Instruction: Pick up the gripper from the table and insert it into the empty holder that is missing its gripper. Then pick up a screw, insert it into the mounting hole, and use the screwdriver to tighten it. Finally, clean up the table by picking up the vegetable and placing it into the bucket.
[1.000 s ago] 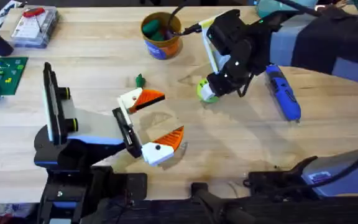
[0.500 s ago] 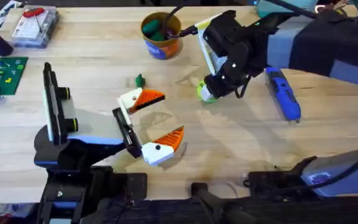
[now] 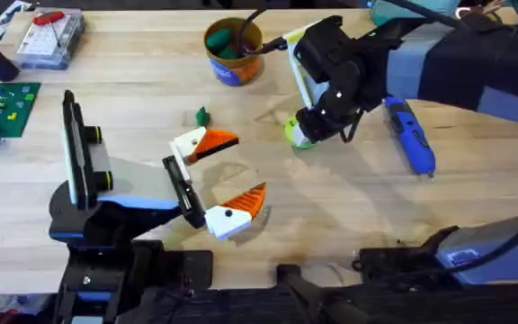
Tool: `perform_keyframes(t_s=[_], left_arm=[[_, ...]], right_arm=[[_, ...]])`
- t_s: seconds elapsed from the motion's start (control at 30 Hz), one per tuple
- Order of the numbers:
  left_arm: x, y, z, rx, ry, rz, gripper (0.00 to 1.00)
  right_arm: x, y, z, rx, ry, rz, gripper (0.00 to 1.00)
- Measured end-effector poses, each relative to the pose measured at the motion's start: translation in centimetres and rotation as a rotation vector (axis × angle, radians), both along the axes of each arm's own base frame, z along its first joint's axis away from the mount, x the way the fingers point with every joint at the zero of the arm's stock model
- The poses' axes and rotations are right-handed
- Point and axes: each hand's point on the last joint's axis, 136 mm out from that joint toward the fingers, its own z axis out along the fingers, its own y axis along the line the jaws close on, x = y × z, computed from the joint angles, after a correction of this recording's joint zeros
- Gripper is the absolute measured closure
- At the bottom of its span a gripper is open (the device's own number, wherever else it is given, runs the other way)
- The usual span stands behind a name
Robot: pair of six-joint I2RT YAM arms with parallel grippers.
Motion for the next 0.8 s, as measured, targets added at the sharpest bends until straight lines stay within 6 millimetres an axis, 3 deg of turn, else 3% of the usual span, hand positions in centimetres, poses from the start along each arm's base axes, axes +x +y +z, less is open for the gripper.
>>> perform_keyframes(t_s=[0.17,0.27,0.43,0.6,0.8], left_arm=[[0.0,0.0,0.0,0.0,0.0,0.0,0.008],[0.0,0.0,0.0,0.0,0.0,0.0,0.008],[0.0,0.0,0.0,0.0,0.0,0.0,0.008],[0.0,0.0,0.0,0.0,0.0,0.0,0.008],[0.0,0.0,0.0,0.0,0.0,0.0,0.008]], right_arm=[[-0.04,-0.02,-0.04,0.0,0.003,-0.009,0.718],[0.2,0.06,-0.49,-0.01,0.012,-0.01,0.811],[0.29,0.09,-0.47,-0.01,0.01,-0.013,0.86],[0.31,0.03,-0.46,-0.013,0.009,-0.013,0.987],[0.24,-0.02,-0.47,-0.015,0.012,-0.015,0.997]])
